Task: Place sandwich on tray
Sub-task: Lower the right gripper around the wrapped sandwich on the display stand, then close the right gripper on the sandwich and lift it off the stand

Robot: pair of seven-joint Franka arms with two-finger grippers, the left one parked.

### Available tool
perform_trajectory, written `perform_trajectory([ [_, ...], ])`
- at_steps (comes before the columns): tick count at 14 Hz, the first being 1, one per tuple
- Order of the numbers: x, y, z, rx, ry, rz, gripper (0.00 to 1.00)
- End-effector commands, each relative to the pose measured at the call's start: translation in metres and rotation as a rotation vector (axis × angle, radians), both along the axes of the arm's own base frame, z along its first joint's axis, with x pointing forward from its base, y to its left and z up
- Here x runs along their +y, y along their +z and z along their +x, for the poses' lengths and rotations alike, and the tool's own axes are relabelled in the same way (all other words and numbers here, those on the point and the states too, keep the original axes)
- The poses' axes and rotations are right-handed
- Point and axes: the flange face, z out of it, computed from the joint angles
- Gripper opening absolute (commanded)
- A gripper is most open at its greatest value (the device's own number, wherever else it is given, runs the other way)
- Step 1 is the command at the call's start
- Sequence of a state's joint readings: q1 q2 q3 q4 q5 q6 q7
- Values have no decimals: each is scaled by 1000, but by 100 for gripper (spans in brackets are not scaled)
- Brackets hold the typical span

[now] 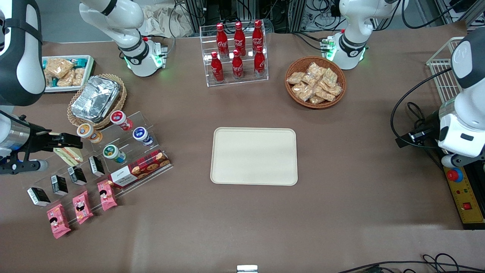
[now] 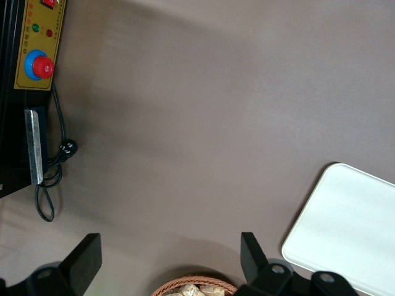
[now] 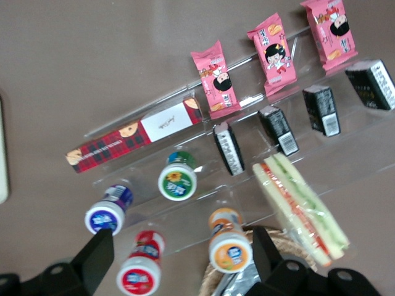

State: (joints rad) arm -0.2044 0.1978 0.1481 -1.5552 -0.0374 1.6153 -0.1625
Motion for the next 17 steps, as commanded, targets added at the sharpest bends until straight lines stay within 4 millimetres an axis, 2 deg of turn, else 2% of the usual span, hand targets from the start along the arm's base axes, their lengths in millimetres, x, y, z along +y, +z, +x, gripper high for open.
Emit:
perform_trajectory([
  [1,-31,-5,-12,-30,147,7,100],
  [4,-54,-16,-12,-16,237,27,100],
  [5,-70,-21,-14,-8,269,40,100],
  [9,-108,-37,-16,-1,404,74,99],
  [11,-137,-56,-26,1,492,98,99],
  [13,-157,-72,-38,8,552,124,99],
  [17,-159,-93,-49,29,577,137,99],
])
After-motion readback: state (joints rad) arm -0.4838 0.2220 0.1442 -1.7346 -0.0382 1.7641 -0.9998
